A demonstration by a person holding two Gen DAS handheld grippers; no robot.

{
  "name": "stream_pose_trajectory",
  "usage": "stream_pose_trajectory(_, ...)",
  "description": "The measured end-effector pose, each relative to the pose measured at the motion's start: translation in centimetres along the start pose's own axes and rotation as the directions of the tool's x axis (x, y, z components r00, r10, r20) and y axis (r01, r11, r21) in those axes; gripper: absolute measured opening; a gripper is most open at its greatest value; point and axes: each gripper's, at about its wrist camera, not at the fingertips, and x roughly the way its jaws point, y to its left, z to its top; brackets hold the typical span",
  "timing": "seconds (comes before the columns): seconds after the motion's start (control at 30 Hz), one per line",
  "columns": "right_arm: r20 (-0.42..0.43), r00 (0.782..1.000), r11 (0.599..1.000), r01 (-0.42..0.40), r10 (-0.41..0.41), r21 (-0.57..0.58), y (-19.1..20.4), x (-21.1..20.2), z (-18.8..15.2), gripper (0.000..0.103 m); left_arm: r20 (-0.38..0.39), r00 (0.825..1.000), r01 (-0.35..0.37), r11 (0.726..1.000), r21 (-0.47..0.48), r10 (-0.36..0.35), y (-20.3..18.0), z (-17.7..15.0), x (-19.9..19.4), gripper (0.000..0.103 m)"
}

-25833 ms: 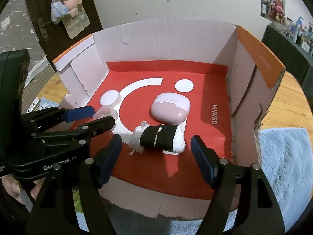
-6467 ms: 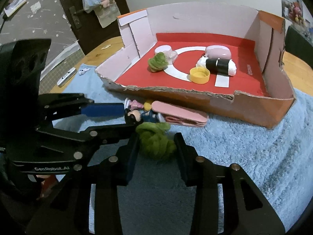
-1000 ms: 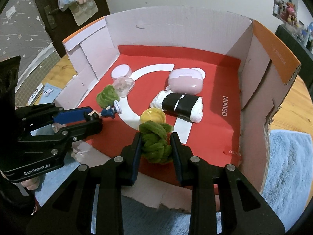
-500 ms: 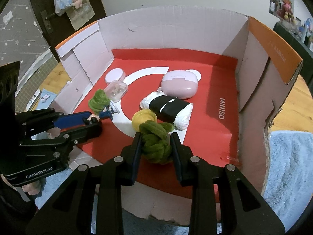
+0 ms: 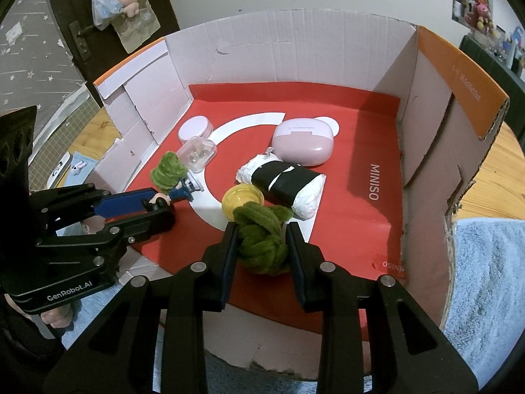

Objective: Organize objects
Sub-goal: 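Lower the figurine and yarn ball onto the red floor and open both grippers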

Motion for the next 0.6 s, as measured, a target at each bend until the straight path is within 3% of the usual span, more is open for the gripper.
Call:
stream_pose_trajectory(0.27,0.004,1.000,1.000,0.003,-0.003,-0.004,0.13,-0.04,-0.06,0.032,0.001,1.000,0.001,1.000,0.000,-0.001,0.01,0.01,0.06,0.031)
stream_pose_trajectory(0.33,0.007,1.000,1.000,0.001,-0.001,-0.009,0.32,-0.08,-0.08,0.055,0.001,1.000,0.002,1.000,0.000,-0.002,0.00,0.01,0.07,0.033)
stream_pose_trajectory(0.37,0.011,1.000,1.000,0.002,-0.002,-0.012,0.44,-0.14,-0.09,0.059,0.001,1.000,0.004,1.000,0.001,-0.004,-0.06,0.00,0.05,0.034)
stream_pose_trajectory(0.6,0.028,1.000,1.000,0.002,-0.002,-0.006,0.52,-0.59,-0.21,0.060,0.019,1.000,-0.003,1.000,0.012,0.002,-0.31,-0.19,-0.86,0.042)
